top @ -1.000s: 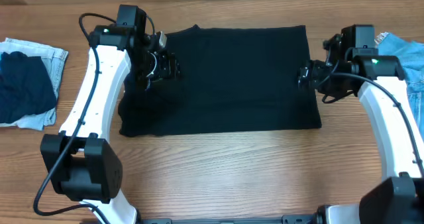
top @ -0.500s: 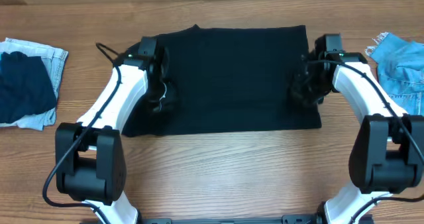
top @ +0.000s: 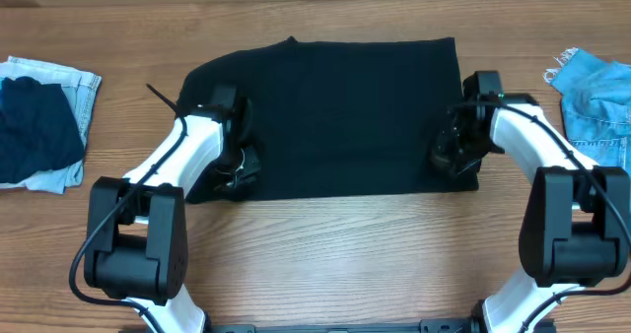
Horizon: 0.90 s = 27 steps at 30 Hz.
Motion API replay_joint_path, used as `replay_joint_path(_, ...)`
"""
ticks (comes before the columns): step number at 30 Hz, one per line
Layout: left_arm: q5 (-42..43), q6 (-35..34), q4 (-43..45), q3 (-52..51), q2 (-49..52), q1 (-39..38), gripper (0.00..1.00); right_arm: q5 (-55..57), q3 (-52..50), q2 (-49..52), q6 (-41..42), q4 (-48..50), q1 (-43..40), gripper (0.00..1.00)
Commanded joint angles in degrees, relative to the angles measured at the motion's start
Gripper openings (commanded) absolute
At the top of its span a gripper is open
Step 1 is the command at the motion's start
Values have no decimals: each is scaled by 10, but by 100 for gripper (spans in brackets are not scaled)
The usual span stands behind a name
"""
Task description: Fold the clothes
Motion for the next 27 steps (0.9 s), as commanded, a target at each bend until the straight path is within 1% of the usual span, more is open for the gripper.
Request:
replay_joint_path(1, -18, -3, 25, -25, -11, 0, 24, 13, -45, 5, 23, 54, 3, 4)
replay_joint_path(5, -7, -3, 30, -50, -11, 0, 24, 17, -71, 5, 24, 64, 3, 4)
replay_joint_path(7, 12, -3, 30, -67, -11, 0, 23, 20, -90, 5, 40, 59, 3, 4)
replay_joint_path(10, 35, -3, 36, -91, -11, 0, 19, 19, -121, 5, 59, 44, 3, 4)
replay_joint_path(12, 36, -5, 37, -106, -11, 0, 17, 19, -141, 5, 69, 32, 3, 4)
replay_joint_path(20, 37, -9, 10, -112, -11, 0, 11, 22, -151, 1, 68, 9, 3, 4)
replay_joint_path(24, 38, 16, 37, -106, -29, 0, 13, 29, -146, -41, 46, 46, 3, 4)
replay_joint_path(27, 47, 38, 28, -83, -80, 0, 18, 1, -130, -111, 20, 45, 2, 4)
